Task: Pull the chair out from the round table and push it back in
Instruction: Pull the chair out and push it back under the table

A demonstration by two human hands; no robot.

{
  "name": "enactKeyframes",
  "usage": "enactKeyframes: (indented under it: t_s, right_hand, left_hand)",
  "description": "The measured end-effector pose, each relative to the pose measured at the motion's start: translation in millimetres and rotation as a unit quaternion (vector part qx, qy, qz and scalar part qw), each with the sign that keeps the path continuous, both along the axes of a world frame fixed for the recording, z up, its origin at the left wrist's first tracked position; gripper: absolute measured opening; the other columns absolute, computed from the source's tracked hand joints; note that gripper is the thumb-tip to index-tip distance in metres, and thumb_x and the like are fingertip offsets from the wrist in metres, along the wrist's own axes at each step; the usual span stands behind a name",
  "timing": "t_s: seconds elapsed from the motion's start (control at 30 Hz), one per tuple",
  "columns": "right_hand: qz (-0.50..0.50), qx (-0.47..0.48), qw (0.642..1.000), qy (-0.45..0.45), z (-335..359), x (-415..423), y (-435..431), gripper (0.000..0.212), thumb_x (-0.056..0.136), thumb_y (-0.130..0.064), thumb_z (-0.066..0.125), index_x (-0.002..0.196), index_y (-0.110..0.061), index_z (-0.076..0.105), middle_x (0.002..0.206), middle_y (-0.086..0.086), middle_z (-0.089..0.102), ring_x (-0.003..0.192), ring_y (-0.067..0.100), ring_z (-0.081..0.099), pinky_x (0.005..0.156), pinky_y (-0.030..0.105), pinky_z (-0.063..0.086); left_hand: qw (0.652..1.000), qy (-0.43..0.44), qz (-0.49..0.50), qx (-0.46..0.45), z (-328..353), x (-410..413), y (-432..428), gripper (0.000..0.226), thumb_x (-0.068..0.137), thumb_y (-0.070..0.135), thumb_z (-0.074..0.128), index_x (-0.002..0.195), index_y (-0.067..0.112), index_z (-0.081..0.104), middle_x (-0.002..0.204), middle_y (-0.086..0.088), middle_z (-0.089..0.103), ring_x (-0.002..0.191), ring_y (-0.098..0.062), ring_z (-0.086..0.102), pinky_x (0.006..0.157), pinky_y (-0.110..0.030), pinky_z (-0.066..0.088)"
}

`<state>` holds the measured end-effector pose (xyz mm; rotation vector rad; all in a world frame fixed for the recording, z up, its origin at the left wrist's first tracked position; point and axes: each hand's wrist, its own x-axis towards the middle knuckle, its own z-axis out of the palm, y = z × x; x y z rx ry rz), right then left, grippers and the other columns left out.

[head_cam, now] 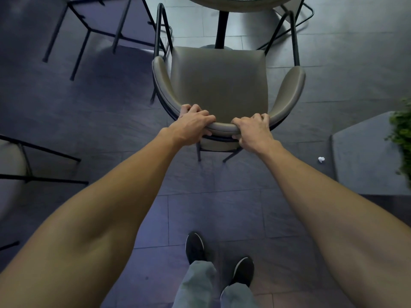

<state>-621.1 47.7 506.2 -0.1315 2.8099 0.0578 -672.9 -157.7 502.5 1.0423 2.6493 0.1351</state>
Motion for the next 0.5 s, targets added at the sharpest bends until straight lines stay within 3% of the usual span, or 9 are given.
enactKeyframes:
  t_s: [0.5]
  right_hand:
    - [-0.009, -0.023, 1.0, -0.017, 1, -47, 13, 0.021, 0.094, -0.036, 0.06, 0.113, -0.029, 0.056, 0.11, -0.001, 0.067, 0.11, 0.031, 0.049, 0.096, 0.051, 0.029]
  left_hand:
    - [1.0, -0.013, 0.001, -0.022, 3, -48, 15, 0.035, 0.097, 0.04, 0.057, 0.13, 0.029, 0.053, 0.123, 0.003, 0.058, 0.117, -0.027, 0.045, 0.102, -0.049, 0.025]
